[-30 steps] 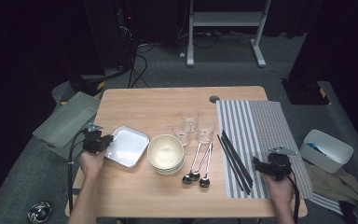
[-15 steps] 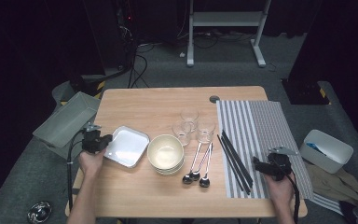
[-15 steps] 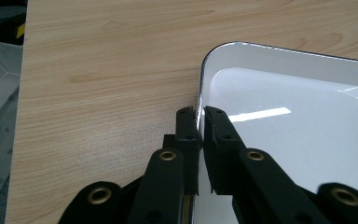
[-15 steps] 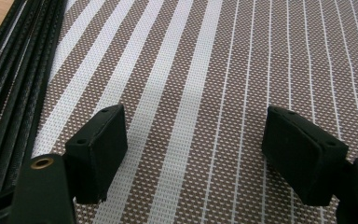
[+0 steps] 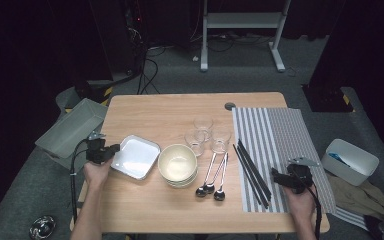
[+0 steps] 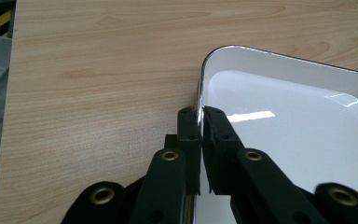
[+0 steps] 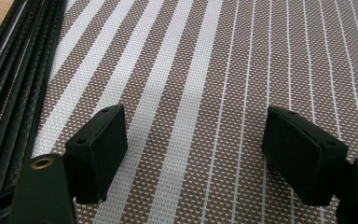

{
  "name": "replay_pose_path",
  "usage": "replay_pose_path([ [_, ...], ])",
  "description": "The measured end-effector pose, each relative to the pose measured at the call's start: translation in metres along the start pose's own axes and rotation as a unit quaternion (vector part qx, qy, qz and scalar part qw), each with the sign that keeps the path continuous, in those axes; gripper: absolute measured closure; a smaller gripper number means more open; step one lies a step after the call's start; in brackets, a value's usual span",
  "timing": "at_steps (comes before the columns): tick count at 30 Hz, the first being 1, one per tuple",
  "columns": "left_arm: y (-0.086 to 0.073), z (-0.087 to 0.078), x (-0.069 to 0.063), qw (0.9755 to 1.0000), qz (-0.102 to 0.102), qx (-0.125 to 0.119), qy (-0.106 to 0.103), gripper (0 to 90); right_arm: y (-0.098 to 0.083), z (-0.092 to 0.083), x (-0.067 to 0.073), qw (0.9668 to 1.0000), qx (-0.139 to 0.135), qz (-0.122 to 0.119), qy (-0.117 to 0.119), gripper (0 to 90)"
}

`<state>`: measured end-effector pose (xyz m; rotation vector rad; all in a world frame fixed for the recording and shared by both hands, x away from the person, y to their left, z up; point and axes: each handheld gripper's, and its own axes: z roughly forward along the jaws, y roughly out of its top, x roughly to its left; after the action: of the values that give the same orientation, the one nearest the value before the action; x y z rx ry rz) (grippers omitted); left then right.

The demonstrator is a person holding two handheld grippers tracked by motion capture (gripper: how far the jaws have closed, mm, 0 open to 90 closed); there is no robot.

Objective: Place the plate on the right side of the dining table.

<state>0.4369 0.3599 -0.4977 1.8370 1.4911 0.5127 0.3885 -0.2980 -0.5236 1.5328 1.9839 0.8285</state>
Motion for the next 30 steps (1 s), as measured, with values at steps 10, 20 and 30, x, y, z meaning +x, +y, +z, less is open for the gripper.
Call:
replay_pose_path([
  [10, 0.0003, -0.0023, 0.0001, 1.0000, 0.006, -0.003, 0.000, 86.2, 0.0000, 0.0000, 0.0000, 1.0000, 0.000, 0.000, 0.000, 22.1],
  [20, 0.0003, -0.0035, -0.0003, 1.0000, 0.004, -0.007, 0.000, 86.5, 0.0000, 0.0000, 0.0000, 1.0000, 0.000, 0.000, 0.000, 22.1],
  [30, 0.0010, -0.0063, 0.0000, 0.9999, 0.007, -0.011, -0.001, 86.9, 0.0000, 0.0000, 0.0000, 1.0000, 0.000, 0.000, 0.000, 22.1],
])
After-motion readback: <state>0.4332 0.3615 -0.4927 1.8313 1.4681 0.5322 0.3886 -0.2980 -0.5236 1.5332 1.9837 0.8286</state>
